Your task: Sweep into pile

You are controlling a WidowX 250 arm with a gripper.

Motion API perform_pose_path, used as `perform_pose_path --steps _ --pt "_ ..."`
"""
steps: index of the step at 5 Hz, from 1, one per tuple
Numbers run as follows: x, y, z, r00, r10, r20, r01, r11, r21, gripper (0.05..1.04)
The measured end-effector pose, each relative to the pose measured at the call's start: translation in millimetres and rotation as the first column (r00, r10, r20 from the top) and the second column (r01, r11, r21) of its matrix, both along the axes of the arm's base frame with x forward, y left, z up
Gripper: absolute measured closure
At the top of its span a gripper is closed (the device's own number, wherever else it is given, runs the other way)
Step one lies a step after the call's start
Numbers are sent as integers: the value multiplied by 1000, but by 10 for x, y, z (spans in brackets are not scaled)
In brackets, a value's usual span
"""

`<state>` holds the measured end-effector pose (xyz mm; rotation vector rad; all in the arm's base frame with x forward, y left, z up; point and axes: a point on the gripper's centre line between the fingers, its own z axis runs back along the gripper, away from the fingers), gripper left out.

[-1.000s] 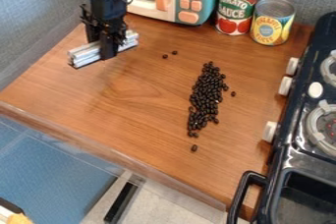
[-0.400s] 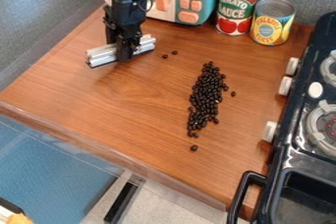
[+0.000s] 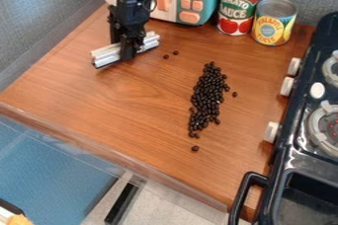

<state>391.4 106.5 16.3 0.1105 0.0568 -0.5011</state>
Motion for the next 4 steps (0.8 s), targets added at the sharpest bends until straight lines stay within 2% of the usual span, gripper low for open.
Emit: perform_pose_path --steps 1,2,4 --pt "90 -227 -9 999 -46 26 47 999 -13 699" --pt "152 -659 -15 992 -118 34 120 991 -54 699" --pt "168 -1038 3 984 -177 32 179 980 -82 699"
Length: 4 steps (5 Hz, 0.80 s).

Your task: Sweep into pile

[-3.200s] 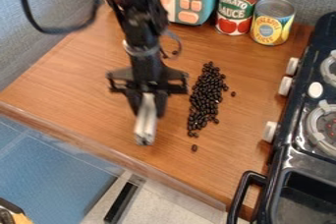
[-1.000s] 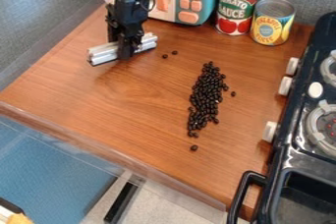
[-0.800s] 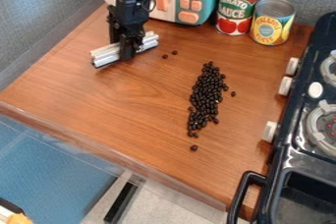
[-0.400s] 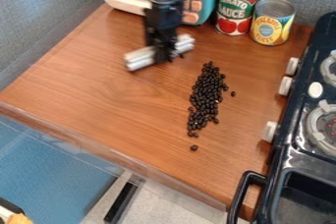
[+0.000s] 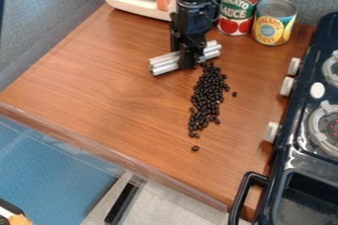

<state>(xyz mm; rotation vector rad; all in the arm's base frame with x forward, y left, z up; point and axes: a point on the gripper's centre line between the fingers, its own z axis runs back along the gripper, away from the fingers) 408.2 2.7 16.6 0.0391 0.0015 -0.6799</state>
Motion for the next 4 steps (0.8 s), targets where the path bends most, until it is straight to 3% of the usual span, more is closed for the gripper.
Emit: perform_pose_path --steps 1,2,3,4 --pt "-12 -30 -4 1000 10 10 -10 1000 -3 699" --pt "-88 2 142 998 34 45 -35 999 6 699" --pt "-224 221 397 988 113 109 -117 993 28 699" --pt "-515 583 503 953 275 127 -281 959 32 699"
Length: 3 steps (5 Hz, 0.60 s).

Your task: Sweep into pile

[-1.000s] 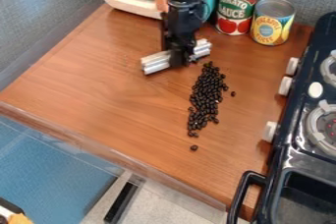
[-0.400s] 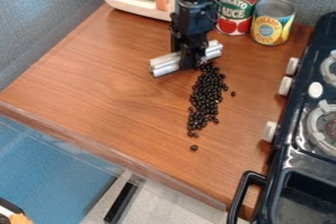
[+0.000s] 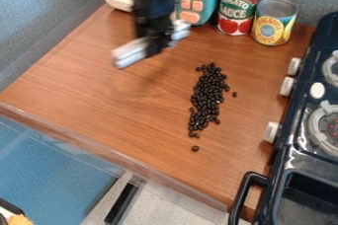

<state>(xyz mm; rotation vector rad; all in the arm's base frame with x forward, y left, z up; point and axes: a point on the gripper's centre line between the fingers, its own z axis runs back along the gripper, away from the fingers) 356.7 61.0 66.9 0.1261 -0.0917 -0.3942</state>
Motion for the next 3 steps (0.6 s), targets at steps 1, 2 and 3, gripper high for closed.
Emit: perform_pose_path --steps 1,2,3 --pt "-181 144 -84 991 127 -45 -128 991 -28 699" --pt "-297 233 -426 963 222 -154 -235 970 -67 652" --pt "-316 413 -609 935 297 -191 -315 946 -70 476"
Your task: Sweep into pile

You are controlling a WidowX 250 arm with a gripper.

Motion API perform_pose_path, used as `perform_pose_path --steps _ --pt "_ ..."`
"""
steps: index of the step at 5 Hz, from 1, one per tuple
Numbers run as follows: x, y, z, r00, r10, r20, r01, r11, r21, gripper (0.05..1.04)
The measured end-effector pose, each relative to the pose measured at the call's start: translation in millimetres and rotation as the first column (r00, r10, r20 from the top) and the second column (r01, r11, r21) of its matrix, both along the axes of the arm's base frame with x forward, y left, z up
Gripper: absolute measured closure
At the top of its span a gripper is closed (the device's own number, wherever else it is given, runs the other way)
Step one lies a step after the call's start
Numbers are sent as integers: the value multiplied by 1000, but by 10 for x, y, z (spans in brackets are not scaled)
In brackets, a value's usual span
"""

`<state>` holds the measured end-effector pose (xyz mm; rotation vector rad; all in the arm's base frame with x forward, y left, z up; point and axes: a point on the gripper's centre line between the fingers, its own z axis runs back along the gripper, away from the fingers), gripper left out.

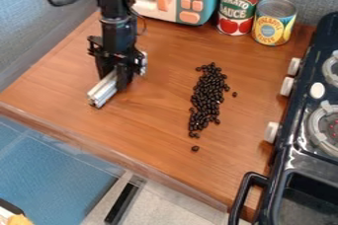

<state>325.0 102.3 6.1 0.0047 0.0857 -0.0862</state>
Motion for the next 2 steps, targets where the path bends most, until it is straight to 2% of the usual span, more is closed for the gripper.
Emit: perform_pose_path --steps 1,2 --pt "-25 -5 -5 1000 -13 -5 13 1000 -1 202" --pt "-120 -69 129 999 -35 20 36 999 -21 72"
